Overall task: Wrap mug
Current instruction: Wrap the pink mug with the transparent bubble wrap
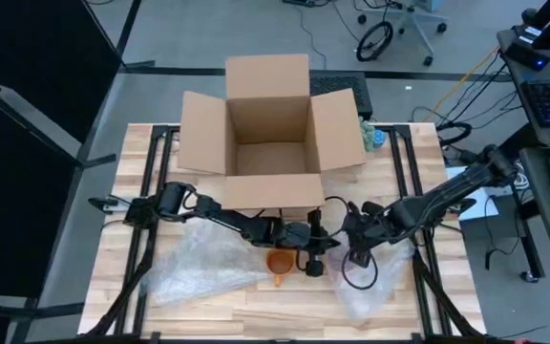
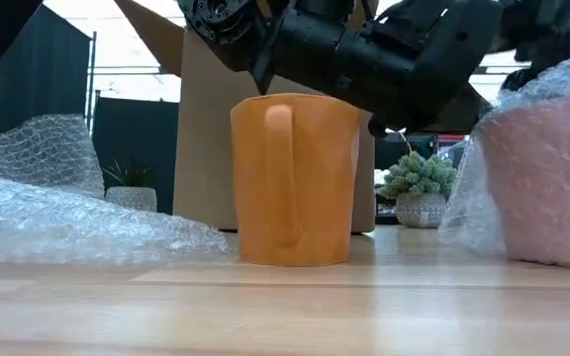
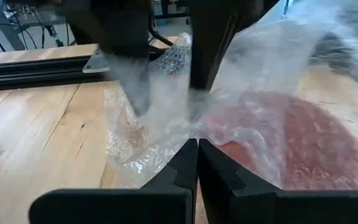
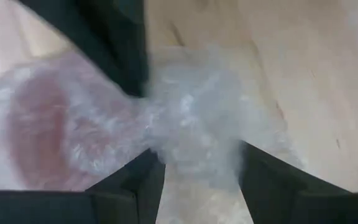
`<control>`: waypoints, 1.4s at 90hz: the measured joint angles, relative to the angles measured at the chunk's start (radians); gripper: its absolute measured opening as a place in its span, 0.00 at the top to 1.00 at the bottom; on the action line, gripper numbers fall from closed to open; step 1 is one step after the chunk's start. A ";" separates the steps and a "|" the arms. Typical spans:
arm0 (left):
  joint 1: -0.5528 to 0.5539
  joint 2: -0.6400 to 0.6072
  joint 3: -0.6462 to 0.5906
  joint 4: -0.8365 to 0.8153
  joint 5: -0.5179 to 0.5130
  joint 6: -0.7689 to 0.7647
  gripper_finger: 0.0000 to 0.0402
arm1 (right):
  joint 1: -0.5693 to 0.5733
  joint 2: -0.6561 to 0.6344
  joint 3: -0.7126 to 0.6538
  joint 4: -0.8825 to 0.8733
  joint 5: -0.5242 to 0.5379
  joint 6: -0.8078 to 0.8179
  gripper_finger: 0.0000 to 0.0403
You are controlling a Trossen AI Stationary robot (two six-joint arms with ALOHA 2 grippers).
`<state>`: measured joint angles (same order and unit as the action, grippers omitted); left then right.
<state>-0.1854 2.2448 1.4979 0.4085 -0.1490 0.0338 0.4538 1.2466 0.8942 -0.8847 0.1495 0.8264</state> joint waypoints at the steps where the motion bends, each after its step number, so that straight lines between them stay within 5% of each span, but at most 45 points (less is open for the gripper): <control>1: 0.000 0.000 0.000 0.000 0.000 0.000 1.00 | 0.000 -0.002 0.002 0.002 -0.002 0.003 0.58; 65: -0.010 -0.042 0.000 -0.022 0.005 0.006 1.00 | 0.059 0.255 0.010 0.031 0.034 0.069 0.58; 126: -0.033 -0.028 0.002 0.042 0.111 -0.025 1.00 | 0.059 0.218 0.008 0.070 0.041 0.062 0.58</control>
<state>-0.2187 2.2167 1.4999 0.4502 -0.0383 0.0091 0.5125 1.4651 0.9020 -0.8146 0.1902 0.8889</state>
